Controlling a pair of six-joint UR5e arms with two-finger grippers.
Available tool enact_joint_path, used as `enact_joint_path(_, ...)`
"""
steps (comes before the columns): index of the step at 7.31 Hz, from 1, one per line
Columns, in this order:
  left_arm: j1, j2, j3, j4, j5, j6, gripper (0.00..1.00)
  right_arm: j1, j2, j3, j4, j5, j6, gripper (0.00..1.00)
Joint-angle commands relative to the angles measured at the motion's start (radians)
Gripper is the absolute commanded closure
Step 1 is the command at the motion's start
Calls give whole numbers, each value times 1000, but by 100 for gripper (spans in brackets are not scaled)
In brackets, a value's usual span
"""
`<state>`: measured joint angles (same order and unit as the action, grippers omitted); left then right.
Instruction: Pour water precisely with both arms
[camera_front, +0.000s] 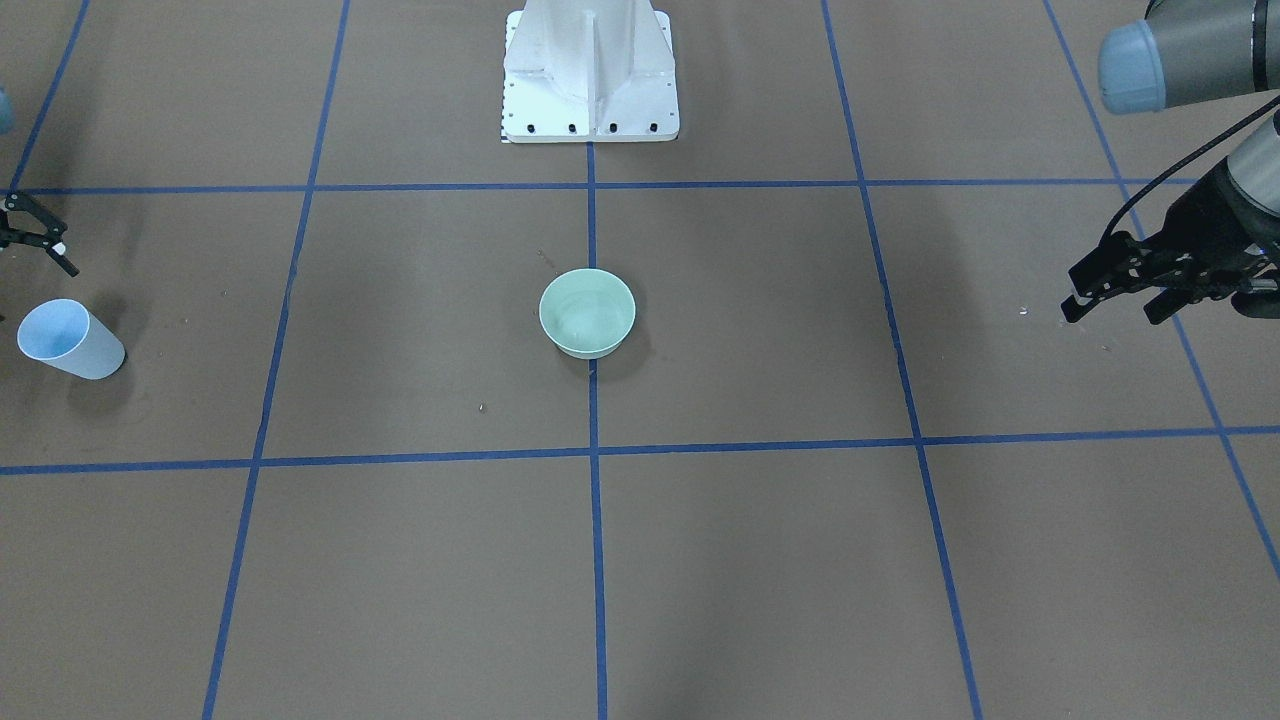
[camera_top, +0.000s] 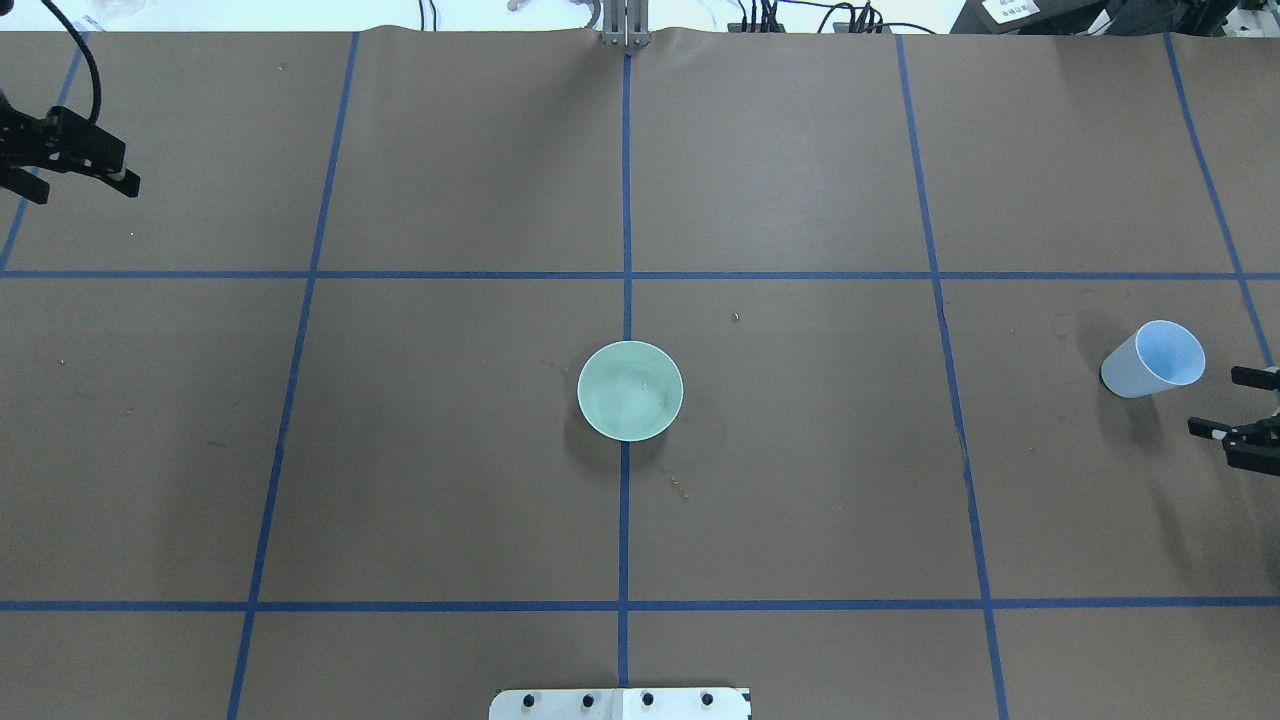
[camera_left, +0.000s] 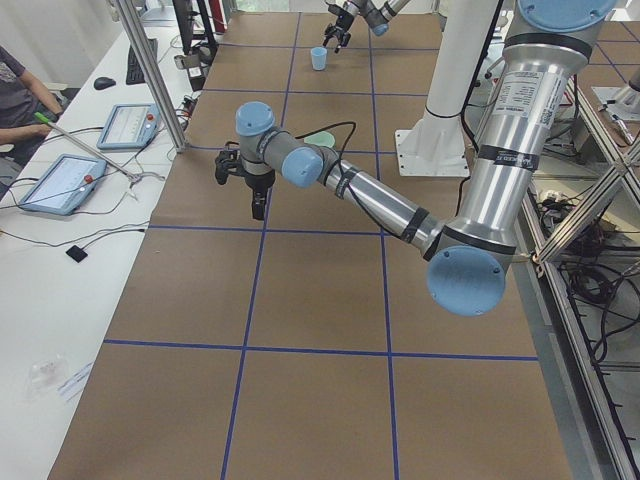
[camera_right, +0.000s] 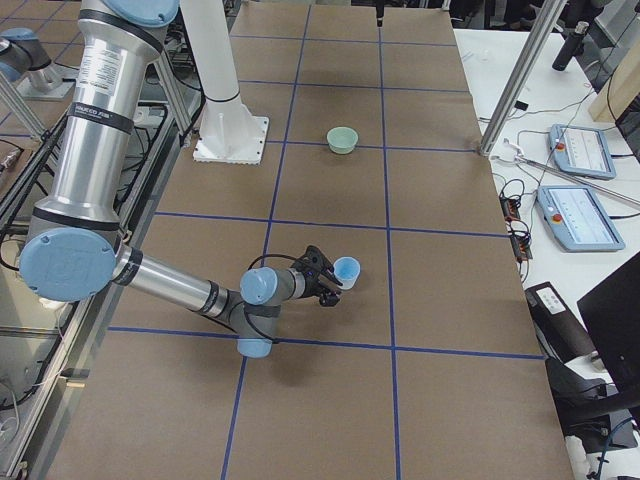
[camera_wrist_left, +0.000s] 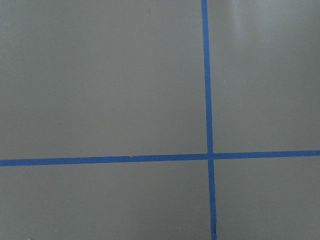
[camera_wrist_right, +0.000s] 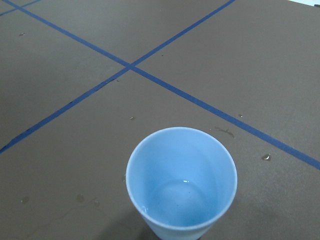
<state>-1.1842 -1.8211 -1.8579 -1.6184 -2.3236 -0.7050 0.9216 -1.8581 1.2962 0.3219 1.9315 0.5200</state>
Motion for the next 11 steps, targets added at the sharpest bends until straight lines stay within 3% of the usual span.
enact_joint_path(1,159,-58,-50,-8,65,-240,1,14,-64,18,14,14,11,1)
enact_joint_path(2,246,-99,-59,-6,108,-333,1,85,-58,14,-16,80,20,1)
enact_joint_path(4,462,-180,-41,3,194,-491,1,335,14,20,-204,325,9,1)
enact_joint_path(5,513,-242,1,2,200,-523,1,409,51,22,-301,381,3,1)
enact_joint_path(7,567,-418,174,0,202,-570,1,485,144,26,-523,441,2,1)
enact_joint_path(9,609,-481,278,-9,226,-568,1,502,209,75,-781,440,-103,1)
enact_joint_path(11,615,-506,334,-30,228,-568,3,563,307,145,-1191,440,-371,1)
